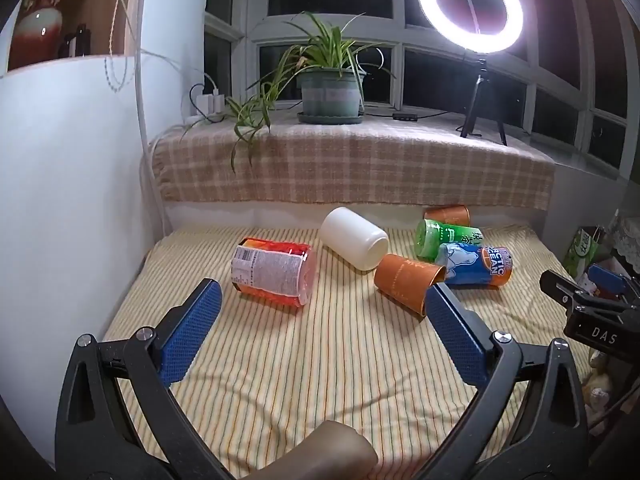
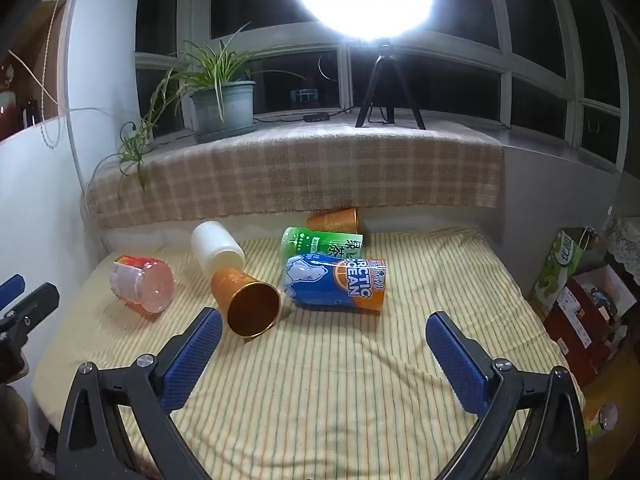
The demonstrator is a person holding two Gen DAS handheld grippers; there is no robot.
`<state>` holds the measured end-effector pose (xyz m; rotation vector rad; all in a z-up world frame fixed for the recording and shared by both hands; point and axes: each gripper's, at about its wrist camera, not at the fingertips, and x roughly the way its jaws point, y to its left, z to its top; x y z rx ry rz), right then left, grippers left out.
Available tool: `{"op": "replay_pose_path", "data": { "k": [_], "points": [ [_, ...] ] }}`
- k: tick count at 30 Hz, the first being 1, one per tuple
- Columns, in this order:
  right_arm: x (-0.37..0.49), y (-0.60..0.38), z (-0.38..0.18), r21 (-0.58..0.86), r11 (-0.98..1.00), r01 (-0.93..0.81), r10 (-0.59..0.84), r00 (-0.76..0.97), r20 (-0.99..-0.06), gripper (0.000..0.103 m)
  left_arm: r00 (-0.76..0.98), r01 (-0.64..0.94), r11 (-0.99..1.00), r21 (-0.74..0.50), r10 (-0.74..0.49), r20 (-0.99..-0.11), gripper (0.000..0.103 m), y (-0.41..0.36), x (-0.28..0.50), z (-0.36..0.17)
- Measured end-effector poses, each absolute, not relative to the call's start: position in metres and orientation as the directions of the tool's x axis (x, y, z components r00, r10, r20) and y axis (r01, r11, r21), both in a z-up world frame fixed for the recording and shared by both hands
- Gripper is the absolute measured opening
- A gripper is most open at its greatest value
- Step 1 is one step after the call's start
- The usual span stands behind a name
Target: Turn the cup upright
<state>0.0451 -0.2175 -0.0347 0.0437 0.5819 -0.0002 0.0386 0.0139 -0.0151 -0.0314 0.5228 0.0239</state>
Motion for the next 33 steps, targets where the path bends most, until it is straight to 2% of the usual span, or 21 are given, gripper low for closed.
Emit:
{"op": "replay_pose_path", "data": {
  "k": [12,33],
  "points": [
    [0.05,-0.223,-0.047,0.029,0.998,0.051,-0.026,0.824,-0.566,0.103,0.842,-0.024,0.999,-0.026,0.006,-0.539,0.103,0.015,0.048,-0.033],
    [0.053,-0.221,-0.049,0.035,0.998,0.045,-0.017,0.82,-0.572,0.103,0.847,-0.021,1.0,-0.017,0.009,-0.532,0.103,0.011,0.05,-0.029]
  ]
}}
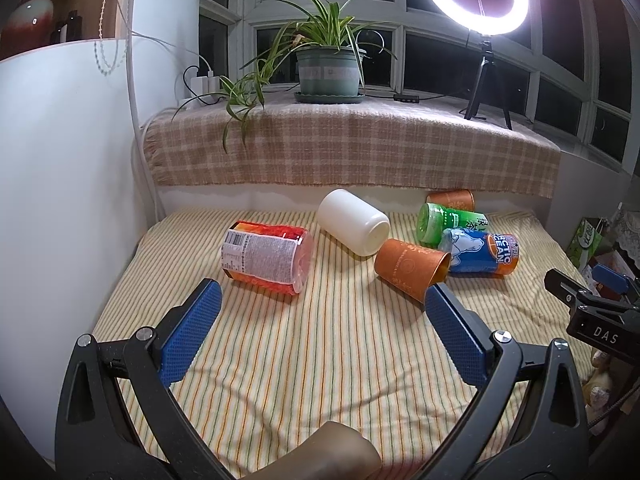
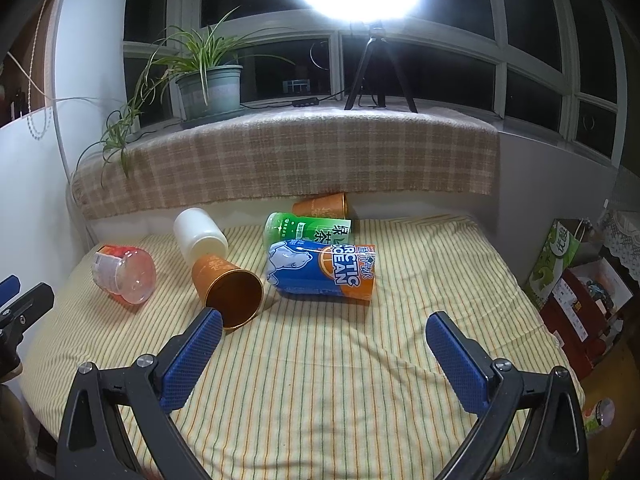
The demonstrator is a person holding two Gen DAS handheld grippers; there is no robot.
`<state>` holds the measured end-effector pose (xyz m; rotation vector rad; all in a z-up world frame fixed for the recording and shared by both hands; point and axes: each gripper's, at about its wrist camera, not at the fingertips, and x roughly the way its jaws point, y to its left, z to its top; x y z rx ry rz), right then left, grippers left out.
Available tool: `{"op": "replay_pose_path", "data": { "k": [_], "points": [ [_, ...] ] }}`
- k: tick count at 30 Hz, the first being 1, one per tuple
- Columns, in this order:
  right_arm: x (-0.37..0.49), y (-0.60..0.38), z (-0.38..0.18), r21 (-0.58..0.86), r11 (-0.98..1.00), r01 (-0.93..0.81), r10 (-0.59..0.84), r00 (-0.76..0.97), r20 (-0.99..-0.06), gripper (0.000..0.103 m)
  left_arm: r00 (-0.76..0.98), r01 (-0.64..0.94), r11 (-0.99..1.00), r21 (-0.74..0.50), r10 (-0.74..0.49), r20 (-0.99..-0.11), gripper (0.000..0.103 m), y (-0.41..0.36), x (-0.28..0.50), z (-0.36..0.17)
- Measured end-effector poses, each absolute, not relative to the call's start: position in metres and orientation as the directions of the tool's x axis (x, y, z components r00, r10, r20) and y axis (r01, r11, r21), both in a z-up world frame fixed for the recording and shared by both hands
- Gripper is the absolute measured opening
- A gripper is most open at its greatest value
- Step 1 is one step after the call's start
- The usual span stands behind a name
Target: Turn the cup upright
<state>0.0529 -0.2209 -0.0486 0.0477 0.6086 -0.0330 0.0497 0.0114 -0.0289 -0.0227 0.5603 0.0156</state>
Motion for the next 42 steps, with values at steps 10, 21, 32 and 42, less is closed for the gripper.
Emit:
{"op": "replay_pose_path", "data": {
  "k": [10,21,32,42],
  "points": [
    [0.052,-0.225,-0.049,0.039,0.998,0.049,-0.017,0.814,-0.581,0.103,0.848,-0.012,1.0,-0.009,0.006,-0.53,0.103,0.003,0.05,-0.026],
    [0.053,-0.226,-0.05,0.041,0.998,0.054,-0.019,0.807,-0.591,0.103,0.849,-0.006,1.0,-0.01,0.0,-0.529,0.103,0.0,0.051,-0.025],
    [0.055,-0.225,-0.051,0.045,0.997,0.06,-0.022,0.8,-0.599,0.103,0.848,-0.007,1.0,-0.011,0.0,-0.53,0.103,-0.001,0.051,-0.026],
    [0.058,-0.227,-0.053,0.057,0.996,0.072,-0.022,0.789,-0.614,0.103,0.846,-0.003,1.0,-0.012,-0.004,-0.534,0.103,-0.005,0.053,-0.027]
  ]
}}
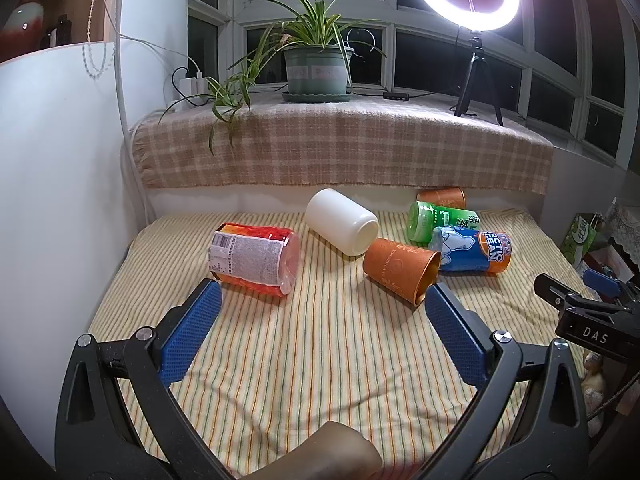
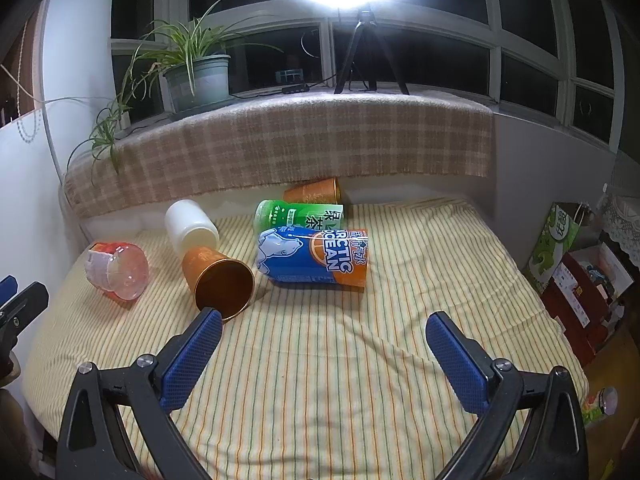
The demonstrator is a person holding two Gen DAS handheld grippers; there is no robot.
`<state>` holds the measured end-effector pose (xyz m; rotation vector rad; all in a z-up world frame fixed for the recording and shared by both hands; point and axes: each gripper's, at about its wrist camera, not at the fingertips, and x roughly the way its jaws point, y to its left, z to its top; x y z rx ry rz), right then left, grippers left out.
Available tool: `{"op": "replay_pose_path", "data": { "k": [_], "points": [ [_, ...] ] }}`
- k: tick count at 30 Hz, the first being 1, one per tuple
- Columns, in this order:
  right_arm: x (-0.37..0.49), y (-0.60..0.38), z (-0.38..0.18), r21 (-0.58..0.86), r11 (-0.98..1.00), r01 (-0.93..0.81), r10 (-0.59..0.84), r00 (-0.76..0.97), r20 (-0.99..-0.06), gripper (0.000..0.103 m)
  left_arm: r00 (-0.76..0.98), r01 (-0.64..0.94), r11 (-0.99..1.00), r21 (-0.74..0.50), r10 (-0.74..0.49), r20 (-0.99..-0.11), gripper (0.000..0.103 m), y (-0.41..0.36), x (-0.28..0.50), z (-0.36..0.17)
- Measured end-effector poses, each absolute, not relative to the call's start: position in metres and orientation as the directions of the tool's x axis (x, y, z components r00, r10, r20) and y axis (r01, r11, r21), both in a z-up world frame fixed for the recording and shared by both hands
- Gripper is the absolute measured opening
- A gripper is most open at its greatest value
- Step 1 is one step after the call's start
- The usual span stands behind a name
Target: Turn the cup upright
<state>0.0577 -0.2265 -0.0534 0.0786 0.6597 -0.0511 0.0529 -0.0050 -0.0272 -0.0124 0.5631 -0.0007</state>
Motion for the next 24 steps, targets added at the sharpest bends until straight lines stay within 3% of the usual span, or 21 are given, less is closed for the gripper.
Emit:
{"op": "replay_pose_path", "data": {
  "k": [14,24],
  "points": [
    [0.066,-0.23,-0.062,0.086,0.991,0.104,-0.024,0.761,-0.649,0.103,0.838,-0.011,1.0,-0.029,-0.006,-0.546,0.103,0.004,0.055,-0.038],
    [0.103,-0.254,-0.084,0.288,0.926,0.245,0.038,0.697,-0.716,0.103,0.82,-0.035,0.999,-0.039,0.007,-0.573,0.103,0.026,0.055,-0.05]
  ]
}}
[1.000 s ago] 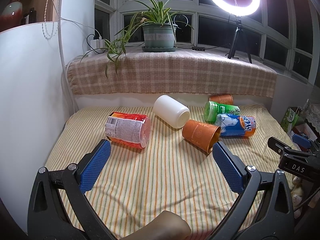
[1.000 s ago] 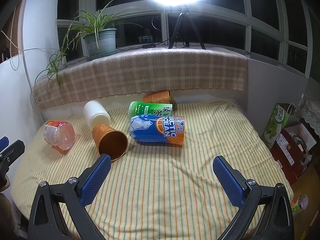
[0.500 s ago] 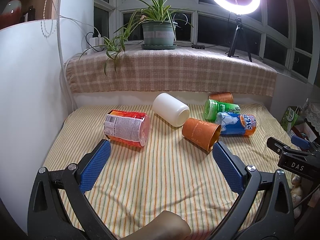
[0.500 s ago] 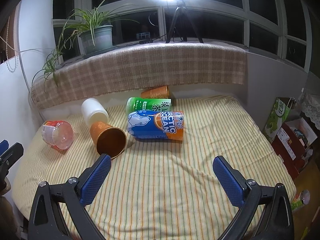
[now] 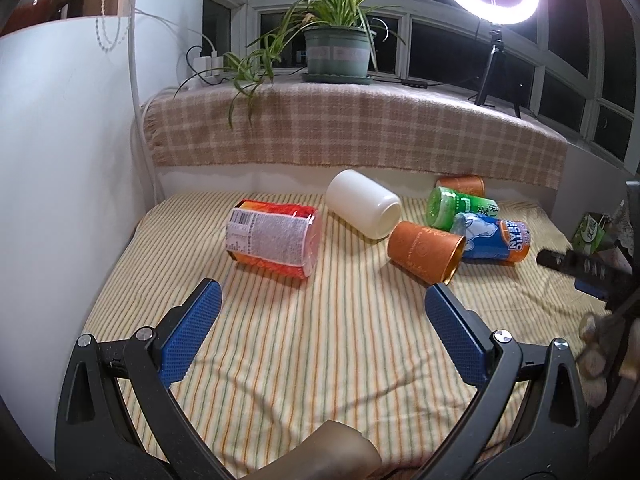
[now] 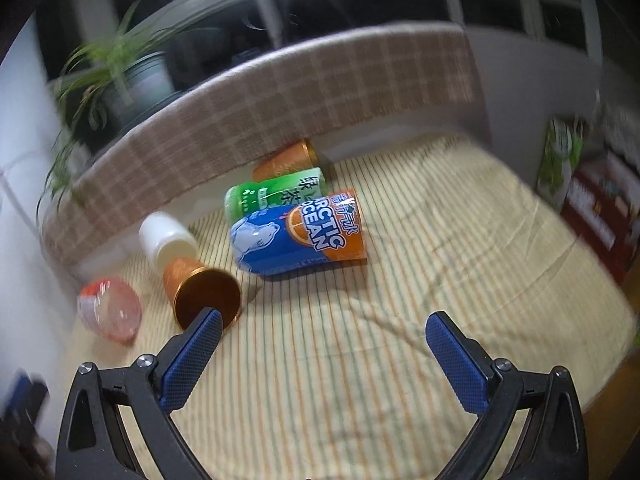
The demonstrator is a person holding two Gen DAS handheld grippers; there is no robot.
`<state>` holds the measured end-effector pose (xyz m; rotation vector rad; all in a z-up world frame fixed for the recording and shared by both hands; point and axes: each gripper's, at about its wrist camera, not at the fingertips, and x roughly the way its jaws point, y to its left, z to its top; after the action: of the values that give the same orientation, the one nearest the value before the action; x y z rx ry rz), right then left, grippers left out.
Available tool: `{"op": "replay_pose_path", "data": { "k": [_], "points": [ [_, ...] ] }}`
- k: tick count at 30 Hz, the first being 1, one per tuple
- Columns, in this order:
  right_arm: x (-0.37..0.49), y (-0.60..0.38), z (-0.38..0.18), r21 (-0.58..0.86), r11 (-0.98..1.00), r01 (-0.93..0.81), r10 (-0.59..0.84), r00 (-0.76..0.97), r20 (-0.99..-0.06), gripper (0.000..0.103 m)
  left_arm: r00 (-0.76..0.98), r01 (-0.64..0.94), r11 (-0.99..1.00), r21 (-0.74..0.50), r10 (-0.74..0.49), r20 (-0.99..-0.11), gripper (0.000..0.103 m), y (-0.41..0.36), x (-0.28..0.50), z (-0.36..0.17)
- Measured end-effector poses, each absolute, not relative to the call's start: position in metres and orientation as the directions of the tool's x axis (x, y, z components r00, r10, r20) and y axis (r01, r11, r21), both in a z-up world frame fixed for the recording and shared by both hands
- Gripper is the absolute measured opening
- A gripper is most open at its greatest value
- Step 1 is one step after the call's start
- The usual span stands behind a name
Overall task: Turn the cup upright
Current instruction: 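Reach the right tool to the blue-and-orange Arctic Ocean cup and close on it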
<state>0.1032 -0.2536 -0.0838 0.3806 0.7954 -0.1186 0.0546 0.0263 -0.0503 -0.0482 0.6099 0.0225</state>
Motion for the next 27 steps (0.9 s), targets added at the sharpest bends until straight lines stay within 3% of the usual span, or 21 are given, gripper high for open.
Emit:
{"op": "replay_pose_path", "data": {
  "k": [14,27],
  "points": [
    [0.168,-0.274,-0.115,0.52,0.682,0.515,0.094,0.642,-0.761,0.101,0.775,-0.074,0.997,-0.013,0.049,-0.631,0.103,0.05,0.056,-0.077],
    [0.197,-0.281,-0.146,0.615,0.444,0.651,0.2,0.597,-0.777,0.099,0.758,-0.085,0.996,-0.024,0.049,-0.651,0.103,0.062,0.061,-0.087]
  ]
}}
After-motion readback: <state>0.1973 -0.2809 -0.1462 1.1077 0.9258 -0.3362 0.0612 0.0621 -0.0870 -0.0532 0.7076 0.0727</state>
